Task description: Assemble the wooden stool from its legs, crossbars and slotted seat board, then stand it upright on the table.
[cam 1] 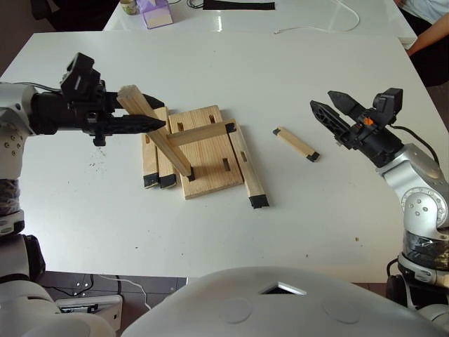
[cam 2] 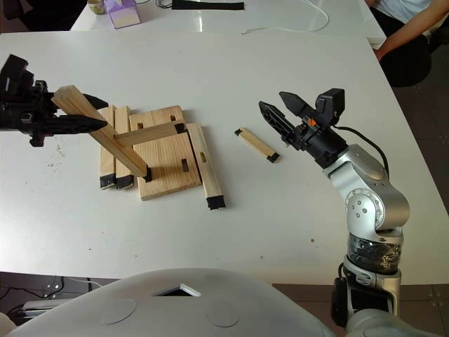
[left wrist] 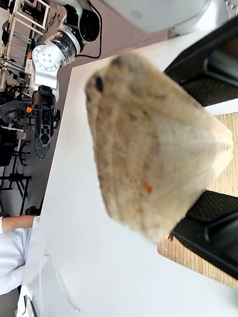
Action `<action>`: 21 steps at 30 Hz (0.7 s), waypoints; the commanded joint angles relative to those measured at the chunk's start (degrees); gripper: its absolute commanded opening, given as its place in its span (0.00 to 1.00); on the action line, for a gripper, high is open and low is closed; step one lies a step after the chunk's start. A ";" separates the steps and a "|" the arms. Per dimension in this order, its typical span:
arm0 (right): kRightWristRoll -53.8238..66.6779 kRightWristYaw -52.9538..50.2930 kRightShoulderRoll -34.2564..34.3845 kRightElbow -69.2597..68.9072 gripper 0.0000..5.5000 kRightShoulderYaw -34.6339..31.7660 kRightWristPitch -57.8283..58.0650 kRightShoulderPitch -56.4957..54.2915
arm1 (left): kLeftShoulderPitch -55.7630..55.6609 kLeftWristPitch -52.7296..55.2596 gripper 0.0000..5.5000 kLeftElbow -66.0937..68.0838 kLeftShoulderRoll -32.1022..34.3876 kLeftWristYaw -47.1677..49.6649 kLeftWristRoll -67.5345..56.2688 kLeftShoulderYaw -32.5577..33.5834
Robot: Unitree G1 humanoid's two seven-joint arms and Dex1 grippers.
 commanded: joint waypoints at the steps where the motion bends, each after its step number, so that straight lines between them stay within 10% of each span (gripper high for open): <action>1: 0.66 -0.36 0.28 -0.19 0.62 1.38 1.36 -0.08 | -0.53 -0.74 0.37 0.81 -0.97 0.65 2.05 -0.87; 15: 1.89 -2.14 1.84 -2.11 0.62 1.85 2.22 1.51 | 25.71 -9.29 0.37 -17.09 -3.35 10.95 7.69 3.51; 21: 1.59 -2.59 3.11 -1.00 0.62 4.78 3.63 -0.06 | 30.01 -15.75 0.37 -14.75 -5.17 13.81 13.40 -4.79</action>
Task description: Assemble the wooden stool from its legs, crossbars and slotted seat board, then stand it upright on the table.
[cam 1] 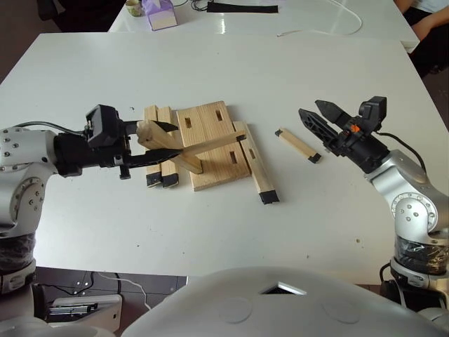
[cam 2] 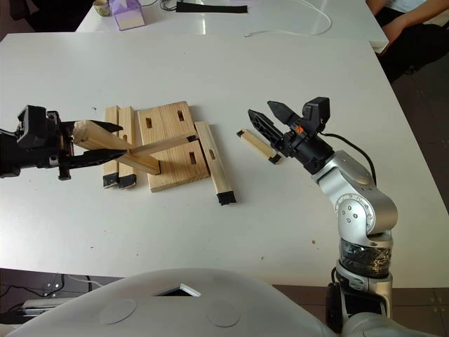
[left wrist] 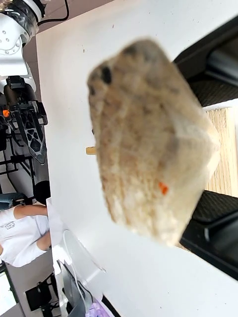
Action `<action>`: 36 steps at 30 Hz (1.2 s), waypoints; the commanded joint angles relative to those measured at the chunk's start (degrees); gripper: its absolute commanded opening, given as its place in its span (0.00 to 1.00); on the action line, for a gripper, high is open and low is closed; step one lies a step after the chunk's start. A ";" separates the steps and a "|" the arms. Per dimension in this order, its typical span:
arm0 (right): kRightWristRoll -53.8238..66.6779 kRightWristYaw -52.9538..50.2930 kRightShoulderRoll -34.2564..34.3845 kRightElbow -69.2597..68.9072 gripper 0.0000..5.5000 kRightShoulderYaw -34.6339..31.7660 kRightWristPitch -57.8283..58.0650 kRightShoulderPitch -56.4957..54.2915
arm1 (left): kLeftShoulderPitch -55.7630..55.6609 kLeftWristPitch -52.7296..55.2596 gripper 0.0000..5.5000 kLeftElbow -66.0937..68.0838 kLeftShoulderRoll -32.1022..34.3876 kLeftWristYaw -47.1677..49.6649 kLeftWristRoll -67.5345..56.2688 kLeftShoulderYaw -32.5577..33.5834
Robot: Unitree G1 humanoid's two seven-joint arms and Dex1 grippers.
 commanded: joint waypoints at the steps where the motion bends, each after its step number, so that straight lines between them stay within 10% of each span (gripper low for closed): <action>1: 0.58 -0.50 0.59 1.16 0.62 2.62 2.25 -2.40 | 6.28 -0.49 0.37 7.03 -1.66 1.00 11.21 -11.83; 13: 0.37 -0.42 0.17 3.62 0.62 3.24 3.10 -4.17 | -9.39 -5.31 0.37 16.03 -1.10 -1.37 8.11 -13.99; 28: 0.52 -5.21 3.71 0.55 0.62 -1.25 0.04 3.99 | -3.47 3.30 0.52 11.82 8.71 -6.12 5.69 -2.13; 36: -1.20 -12.66 8.93 -0.90 0.62 -1.75 -3.19 5.44 | 2.30 14.07 0.52 16.44 -9.95 31.12 18.41 -2.24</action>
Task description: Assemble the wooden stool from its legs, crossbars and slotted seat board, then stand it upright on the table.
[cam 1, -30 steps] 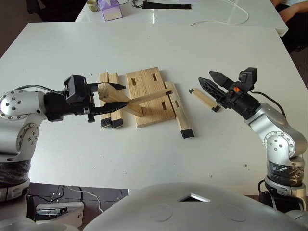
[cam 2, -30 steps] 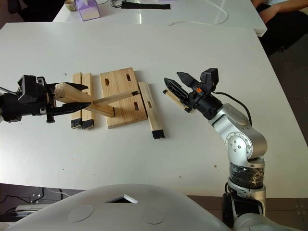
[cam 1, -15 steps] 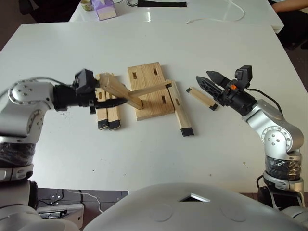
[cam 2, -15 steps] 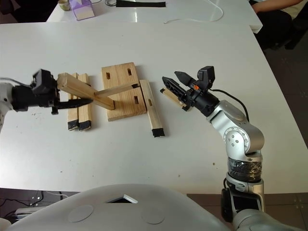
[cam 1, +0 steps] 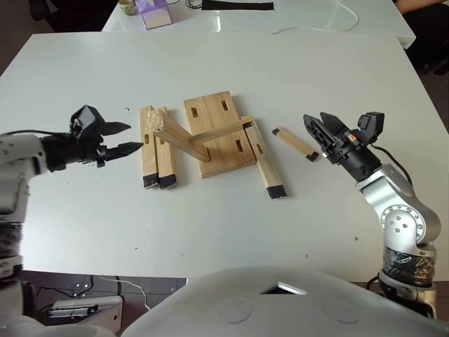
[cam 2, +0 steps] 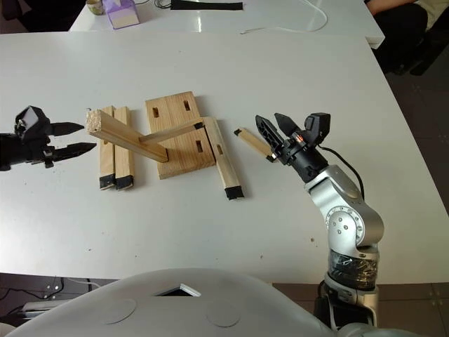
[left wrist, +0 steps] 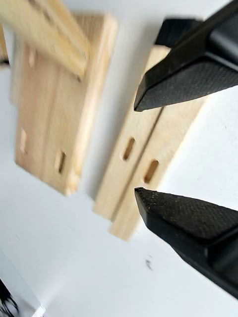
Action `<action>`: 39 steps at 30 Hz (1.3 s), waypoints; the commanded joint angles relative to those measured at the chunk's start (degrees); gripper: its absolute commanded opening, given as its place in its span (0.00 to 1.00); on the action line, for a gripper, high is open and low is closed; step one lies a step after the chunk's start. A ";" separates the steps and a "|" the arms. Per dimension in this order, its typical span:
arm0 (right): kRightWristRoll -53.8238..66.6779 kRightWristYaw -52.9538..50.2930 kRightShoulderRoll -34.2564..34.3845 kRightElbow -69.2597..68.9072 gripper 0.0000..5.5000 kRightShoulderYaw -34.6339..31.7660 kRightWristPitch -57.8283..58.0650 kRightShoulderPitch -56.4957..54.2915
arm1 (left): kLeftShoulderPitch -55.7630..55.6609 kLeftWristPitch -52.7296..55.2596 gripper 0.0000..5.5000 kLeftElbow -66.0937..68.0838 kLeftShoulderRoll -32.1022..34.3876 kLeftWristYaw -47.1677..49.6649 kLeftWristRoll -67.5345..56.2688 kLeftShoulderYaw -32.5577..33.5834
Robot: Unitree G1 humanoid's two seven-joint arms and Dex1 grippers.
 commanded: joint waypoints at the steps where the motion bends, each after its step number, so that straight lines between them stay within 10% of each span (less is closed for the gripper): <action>1: -1.48 -3.17 2.13 -0.72 0.62 -0.41 -2.10 0.65 | 4.50 10.60 0.52 -5.55 -13.06 17.87 0.84 0.27; 9: -2.78 -4.39 3.73 1.79 0.62 1.06 -3.08 -2.79 | 2.27 21.38 0.52 -8.59 -20.93 30.07 0.71 1.89; 39: -9.40 -10.83 16.84 -1.94 0.62 7.04 -15.51 10.31 | 1.65 63.23 0.49 -22.28 -13.20 31.59 -1.31 0.27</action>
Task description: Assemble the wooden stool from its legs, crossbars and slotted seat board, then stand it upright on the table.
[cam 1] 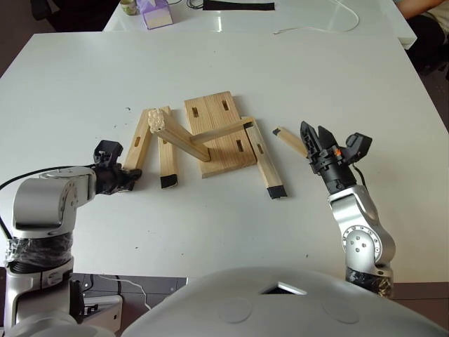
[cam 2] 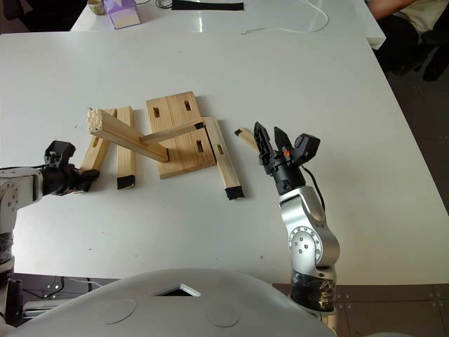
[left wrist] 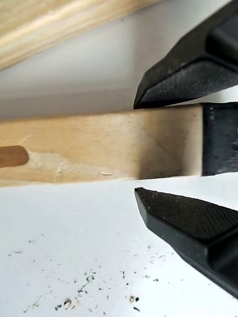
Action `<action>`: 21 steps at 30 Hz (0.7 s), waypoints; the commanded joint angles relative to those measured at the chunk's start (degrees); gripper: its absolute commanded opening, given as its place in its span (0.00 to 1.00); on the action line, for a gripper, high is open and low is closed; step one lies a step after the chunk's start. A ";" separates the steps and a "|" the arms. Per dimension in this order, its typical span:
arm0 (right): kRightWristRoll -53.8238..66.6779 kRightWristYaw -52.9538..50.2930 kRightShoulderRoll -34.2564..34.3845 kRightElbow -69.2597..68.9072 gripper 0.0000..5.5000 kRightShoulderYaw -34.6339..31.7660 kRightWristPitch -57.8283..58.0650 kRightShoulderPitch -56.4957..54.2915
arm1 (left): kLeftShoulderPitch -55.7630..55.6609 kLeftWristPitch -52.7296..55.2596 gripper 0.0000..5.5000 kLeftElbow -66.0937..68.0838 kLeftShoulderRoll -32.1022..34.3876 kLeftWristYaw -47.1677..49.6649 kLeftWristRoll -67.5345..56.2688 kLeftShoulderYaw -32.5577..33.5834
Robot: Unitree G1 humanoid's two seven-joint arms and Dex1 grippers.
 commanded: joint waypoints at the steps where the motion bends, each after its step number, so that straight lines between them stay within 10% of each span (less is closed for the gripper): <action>1: -0.76 -0.87 0.89 -0.40 0.62 0.22 -1.48 0.71 | 1.09 1.68 0.47 1.60 -0.41 -0.54 -0.47 -2.32; 11: -0.37 0.19 -1.10 2.60 0.62 -0.28 0.34 -1.73 | 2.03 -12.09 0.37 6.69 -5.36 3.31 2.90 1.27; 21: -6.97 -4.86 -10.01 11.29 0.62 -5.34 3.71 -18.26 | -26.88 -23.35 0.37 17.07 -10.24 11.07 1.37 12.37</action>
